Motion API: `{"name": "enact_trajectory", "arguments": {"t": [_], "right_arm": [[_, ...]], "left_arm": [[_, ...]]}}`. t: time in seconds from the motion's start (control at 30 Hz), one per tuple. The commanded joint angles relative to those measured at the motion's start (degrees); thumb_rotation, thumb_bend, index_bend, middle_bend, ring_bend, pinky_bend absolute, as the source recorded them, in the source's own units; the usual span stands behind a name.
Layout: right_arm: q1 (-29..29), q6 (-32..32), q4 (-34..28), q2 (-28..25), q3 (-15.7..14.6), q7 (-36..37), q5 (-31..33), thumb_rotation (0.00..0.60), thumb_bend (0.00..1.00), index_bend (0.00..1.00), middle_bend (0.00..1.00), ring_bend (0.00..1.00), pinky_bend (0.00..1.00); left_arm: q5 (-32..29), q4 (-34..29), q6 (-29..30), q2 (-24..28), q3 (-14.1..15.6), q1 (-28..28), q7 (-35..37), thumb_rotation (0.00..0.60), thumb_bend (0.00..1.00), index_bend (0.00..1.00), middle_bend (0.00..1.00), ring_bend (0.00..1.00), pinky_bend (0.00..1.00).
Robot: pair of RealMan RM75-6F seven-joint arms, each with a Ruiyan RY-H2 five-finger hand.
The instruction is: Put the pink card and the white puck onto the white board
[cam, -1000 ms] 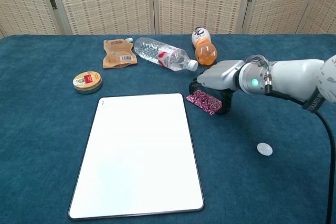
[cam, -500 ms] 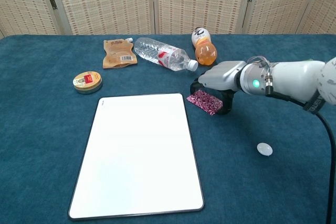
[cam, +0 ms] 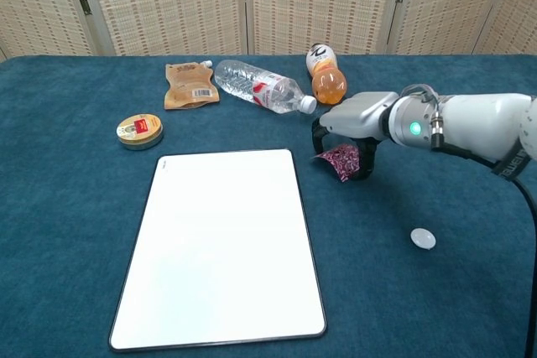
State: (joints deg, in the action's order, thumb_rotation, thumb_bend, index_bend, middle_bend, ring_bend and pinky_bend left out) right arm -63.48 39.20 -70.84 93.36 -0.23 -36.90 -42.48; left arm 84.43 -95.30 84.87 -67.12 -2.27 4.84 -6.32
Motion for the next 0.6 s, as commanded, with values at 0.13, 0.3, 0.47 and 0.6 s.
{"name": "enact_trajectory", "arguments": {"t": [0.13, 0.3, 0.47, 0.6], "right_arm": [[0.25, 3.48, -8.12, -3.64, 1.73, 0.85, -4.22, 0.6, 0.3, 0.29, 0.12, 0.0, 0.0], [-0.32, 4.46, -14.02, -4.11, 2.23, 0.5, -7.89, 0.6, 0.3, 0.29, 0.12, 0.0, 0.0], [-1.47, 3.51, -15.54, -2.18, 1.9, -0.76, -9.01, 0.6, 0.3, 0.29, 0.12, 0.0, 0.0], [-2.64, 2.53, -14.53, -0.01, 1.84, -1.79, -8.41, 0.6, 0.3, 0.23, 0.11, 0.01, 0.0]], "left_arm": [[0.06, -0.16, -0.03, 0.07, -0.04, 0.08, -0.17, 0.6, 0.32, 0.14, 0.03, 0.06, 0.0], [0.34, -0.41, 0.19, 0.16, 0.03, 0.03, -0.31, 0.6, 0.32, 0.14, 0.03, 0.06, 0.0], [0.06, -0.37, 0.32, 0.34, 0.09, -0.22, -0.04, 0.6, 0.32, 0.14, 0.03, 0.06, 0.0], [-0.08, -0.08, 0.57, 0.38, 0.22, -0.57, 0.26, 0.6, 0.32, 0.14, 0.03, 0.06, 0.0]]}}
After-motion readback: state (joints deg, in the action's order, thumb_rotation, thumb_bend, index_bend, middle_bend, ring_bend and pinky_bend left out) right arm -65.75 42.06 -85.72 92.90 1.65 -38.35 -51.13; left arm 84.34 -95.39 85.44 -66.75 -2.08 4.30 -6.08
